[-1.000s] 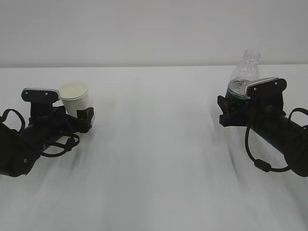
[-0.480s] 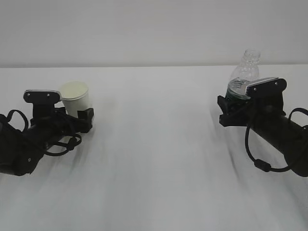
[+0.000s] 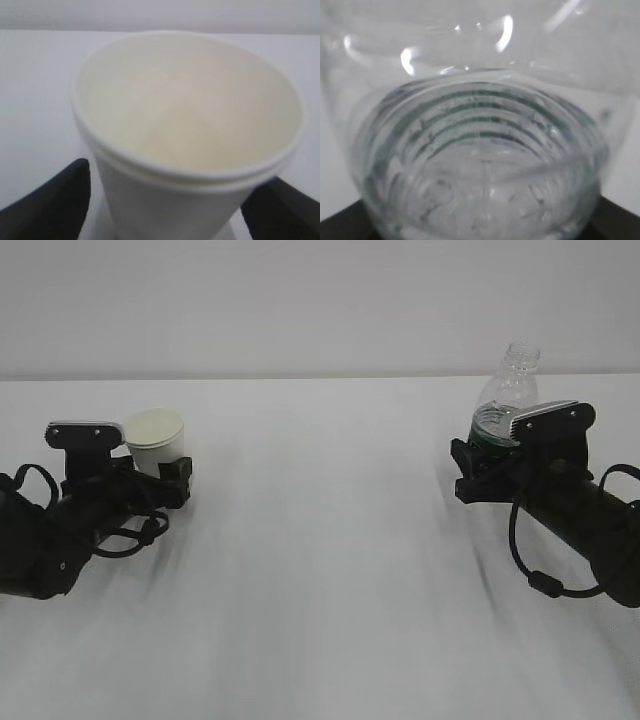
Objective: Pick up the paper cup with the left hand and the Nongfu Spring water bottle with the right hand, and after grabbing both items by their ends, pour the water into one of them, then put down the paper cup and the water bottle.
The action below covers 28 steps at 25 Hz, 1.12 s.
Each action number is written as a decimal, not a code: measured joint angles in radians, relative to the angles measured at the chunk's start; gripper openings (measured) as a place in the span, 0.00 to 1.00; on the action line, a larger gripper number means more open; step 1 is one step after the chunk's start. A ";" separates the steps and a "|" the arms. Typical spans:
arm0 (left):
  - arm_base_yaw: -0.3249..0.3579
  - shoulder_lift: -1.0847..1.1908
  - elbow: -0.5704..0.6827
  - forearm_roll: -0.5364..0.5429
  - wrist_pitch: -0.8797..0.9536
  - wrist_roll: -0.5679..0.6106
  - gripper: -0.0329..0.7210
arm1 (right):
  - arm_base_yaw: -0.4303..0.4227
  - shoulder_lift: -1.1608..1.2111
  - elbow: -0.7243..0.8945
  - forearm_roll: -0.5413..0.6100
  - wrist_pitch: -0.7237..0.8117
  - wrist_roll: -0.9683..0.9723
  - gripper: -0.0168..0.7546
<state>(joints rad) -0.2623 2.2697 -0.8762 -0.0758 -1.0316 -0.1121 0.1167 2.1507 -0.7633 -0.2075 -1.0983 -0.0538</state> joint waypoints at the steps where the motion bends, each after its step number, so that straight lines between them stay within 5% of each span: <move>1: 0.000 0.000 -0.014 0.000 0.008 0.000 0.95 | 0.000 0.000 0.000 0.000 0.000 0.000 0.66; 28: 0.000 0.042 -0.094 -0.008 0.014 0.001 0.92 | 0.000 0.000 0.000 -0.002 0.000 0.000 0.66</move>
<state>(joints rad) -0.2623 2.3119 -0.9701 -0.0836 -1.0172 -0.1106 0.1167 2.1507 -0.7633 -0.2099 -1.0983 -0.0538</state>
